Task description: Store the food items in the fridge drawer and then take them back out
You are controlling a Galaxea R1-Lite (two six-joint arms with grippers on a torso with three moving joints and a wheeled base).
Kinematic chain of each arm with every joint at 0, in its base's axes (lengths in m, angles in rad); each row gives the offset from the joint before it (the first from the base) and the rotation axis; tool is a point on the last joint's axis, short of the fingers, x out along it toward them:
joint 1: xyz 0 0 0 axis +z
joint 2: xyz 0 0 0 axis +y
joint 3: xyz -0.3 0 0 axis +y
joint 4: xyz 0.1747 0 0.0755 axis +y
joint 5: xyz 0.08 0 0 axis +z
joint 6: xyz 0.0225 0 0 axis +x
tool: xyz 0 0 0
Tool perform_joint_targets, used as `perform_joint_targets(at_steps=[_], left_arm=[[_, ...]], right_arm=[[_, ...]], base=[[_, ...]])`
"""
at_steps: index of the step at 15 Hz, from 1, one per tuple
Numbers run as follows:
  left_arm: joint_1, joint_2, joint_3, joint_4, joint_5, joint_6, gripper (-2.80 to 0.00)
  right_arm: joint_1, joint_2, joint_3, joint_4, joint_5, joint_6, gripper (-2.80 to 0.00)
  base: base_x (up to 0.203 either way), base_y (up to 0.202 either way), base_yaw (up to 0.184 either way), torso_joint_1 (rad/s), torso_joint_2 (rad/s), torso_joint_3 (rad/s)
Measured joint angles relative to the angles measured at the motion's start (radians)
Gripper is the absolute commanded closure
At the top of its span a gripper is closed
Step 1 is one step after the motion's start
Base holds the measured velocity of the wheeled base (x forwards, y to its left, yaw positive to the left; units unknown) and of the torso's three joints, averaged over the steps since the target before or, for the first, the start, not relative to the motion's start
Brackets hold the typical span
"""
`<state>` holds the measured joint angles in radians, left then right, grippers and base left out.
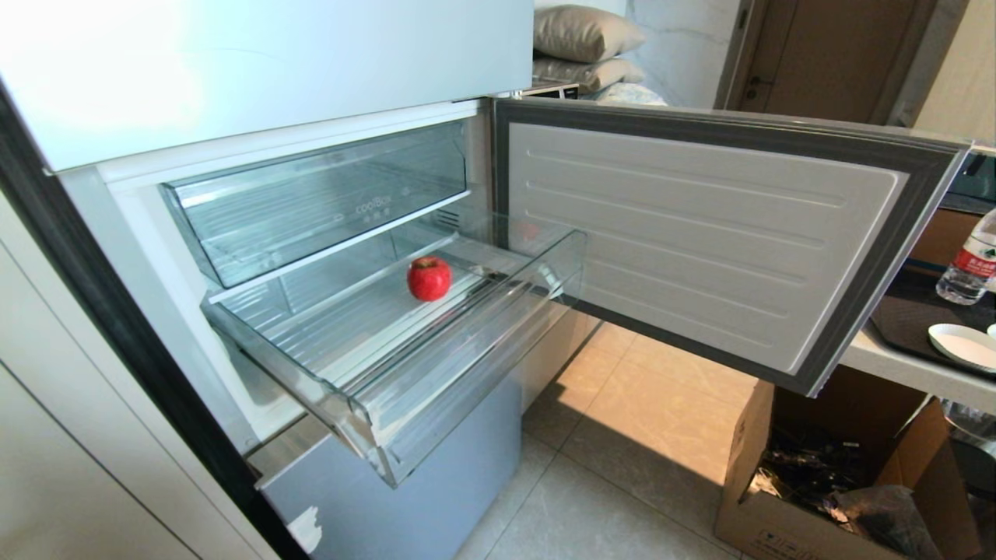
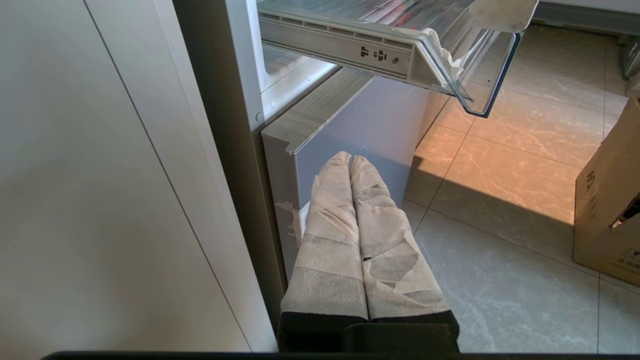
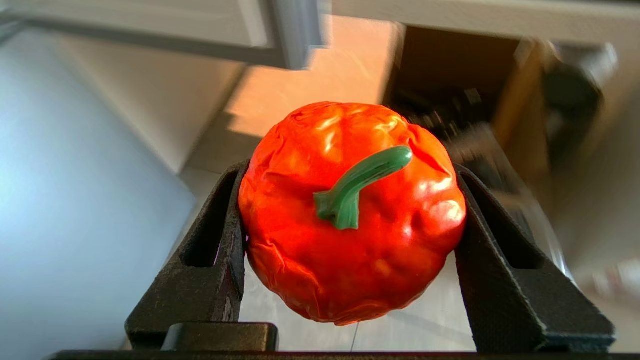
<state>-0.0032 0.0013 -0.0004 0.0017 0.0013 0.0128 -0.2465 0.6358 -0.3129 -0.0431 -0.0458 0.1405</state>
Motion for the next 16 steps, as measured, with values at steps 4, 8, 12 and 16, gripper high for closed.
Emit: perform_joint_targets(at_steps=[4,8,12,16], left_arm=[[0.0,0.0,0.0,0.0,0.0,0.0,0.0],[0.0,0.0,0.0,0.0,0.0,0.0,0.0],[0.0,0.0,0.0,0.0,0.0,0.0,0.0],[0.0,0.0,0.0,0.0,0.0,-0.001,0.0]], right_arm=[[-0.213,0.401,-0.167,-0.11,0.084,0.041,0.0],[-0.385,0.717,-0.319,-0.244,0.106,0.045,0.0],[-0.495,0.983,-0.514,-0.299,0.11,0.045,0.0],[-0.573,1.197,-0.731,-0.3,0.111,0.05,0.0]], base=[[0.0,0.0,0.0,0.0,0.0,0.0],[0.0,0.0,0.0,0.0,0.0,0.0],[0.0,0.0,0.0,0.0,0.0,0.0],[0.0,0.0,0.0,0.0,0.0,0.0]])
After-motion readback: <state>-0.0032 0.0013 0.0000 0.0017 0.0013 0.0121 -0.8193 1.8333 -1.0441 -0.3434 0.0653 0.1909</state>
